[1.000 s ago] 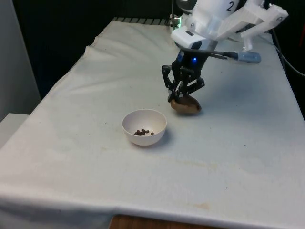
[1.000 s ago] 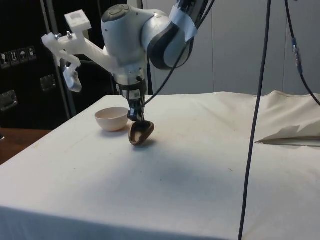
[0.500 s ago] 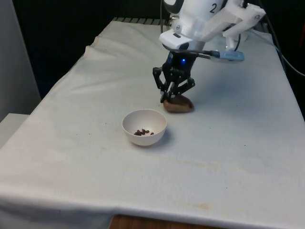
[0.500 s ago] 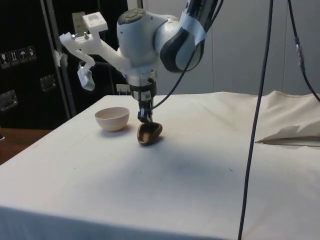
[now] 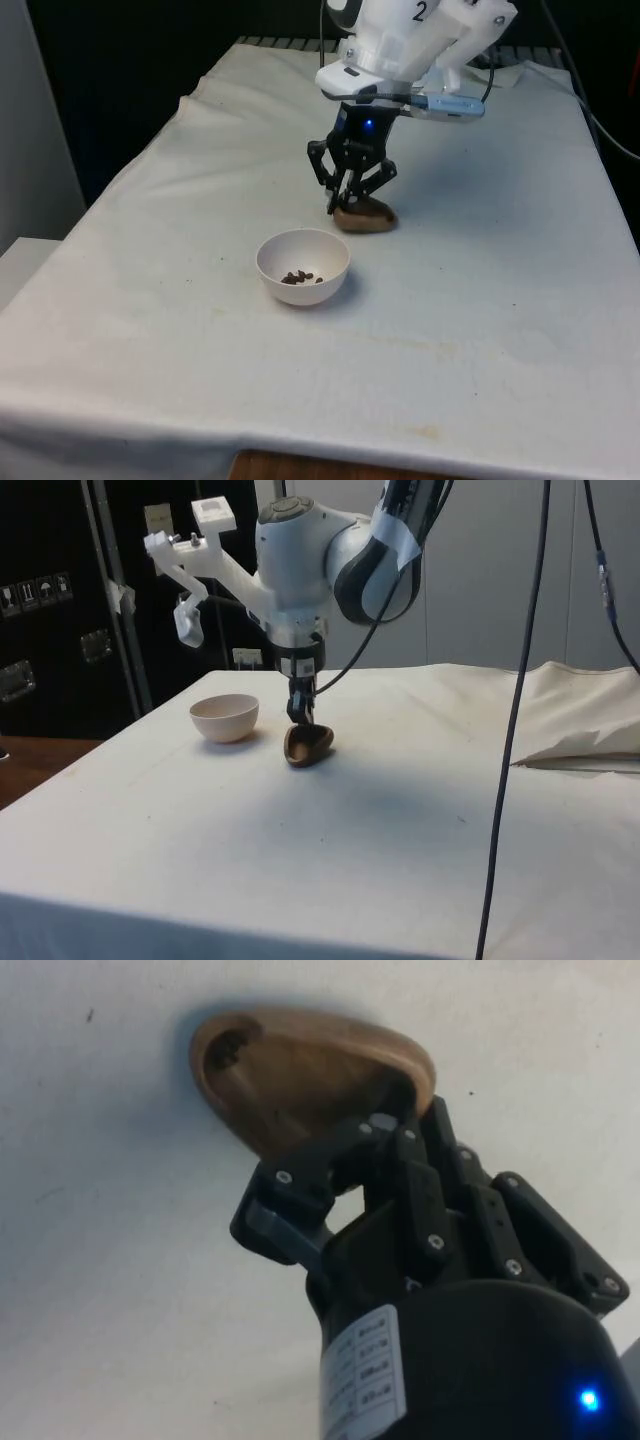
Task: Pour the coffee beans from the cup into the bowl.
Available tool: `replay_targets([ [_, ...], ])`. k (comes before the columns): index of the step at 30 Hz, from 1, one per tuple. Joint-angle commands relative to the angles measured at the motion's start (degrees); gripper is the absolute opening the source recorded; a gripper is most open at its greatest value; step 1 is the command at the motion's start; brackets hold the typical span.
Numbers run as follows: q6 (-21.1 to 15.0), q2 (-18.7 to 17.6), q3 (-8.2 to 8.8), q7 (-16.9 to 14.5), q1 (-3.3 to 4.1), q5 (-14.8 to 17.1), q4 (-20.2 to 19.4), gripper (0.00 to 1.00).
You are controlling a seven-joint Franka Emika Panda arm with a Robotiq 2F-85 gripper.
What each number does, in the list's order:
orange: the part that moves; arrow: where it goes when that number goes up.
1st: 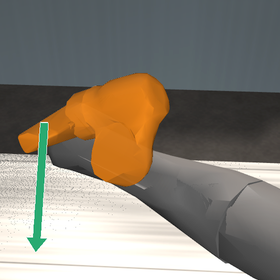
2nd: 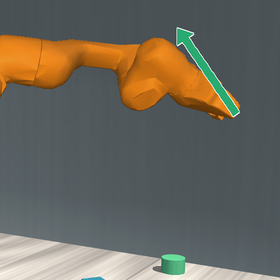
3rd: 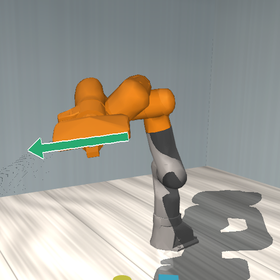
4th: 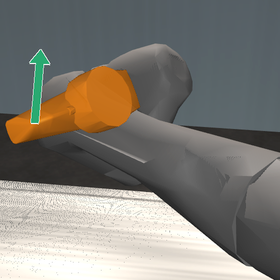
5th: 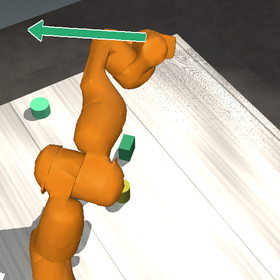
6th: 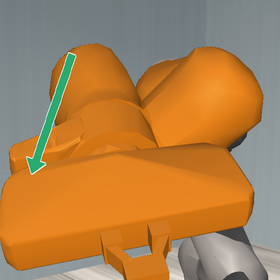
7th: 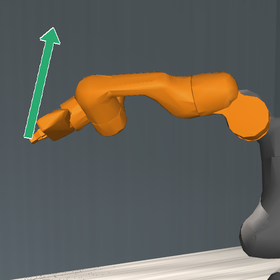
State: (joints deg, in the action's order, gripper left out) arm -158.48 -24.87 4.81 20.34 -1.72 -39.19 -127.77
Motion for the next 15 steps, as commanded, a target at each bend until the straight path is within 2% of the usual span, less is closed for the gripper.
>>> replay_targets([
  [1, -0.3, -0.3, -0.29, -0.5, -0.34, 0.4, -0.1, 0.04],
  [2, 0.0, -0.1, 0.00, 0.0, 0.00, 0.0, 0.0, 0.11],
  [3, -0.3, -0.3, -0.29, -0.5, -0.34, 0.4, -0.1, 0.11],
  [6, -0.2, -0.3, -0.23, -0.4, -0.29, 0.4, 0.0, 0.26],
  [7, -0.2, -0.3, -0.23, -0.4, -0.29, 0.4, 0.0, 0.37],
  [12, -0.2, -0.3, -0.23, -0.3, -0.23, 0.3, 0.1, 0.63],
  [13, 0.0, -0.2, 0.06, 0.0, 0.00, 0.0, 0.1, 0.68],
  [14, -0.2, -0.3, -0.23, -0.3, -0.23, 0.3, 0.1, 0.68],
  [15, -0.1, -0.3, -0.23, -0.3, -0.23, 0.3, 0.1, 0.73],
])
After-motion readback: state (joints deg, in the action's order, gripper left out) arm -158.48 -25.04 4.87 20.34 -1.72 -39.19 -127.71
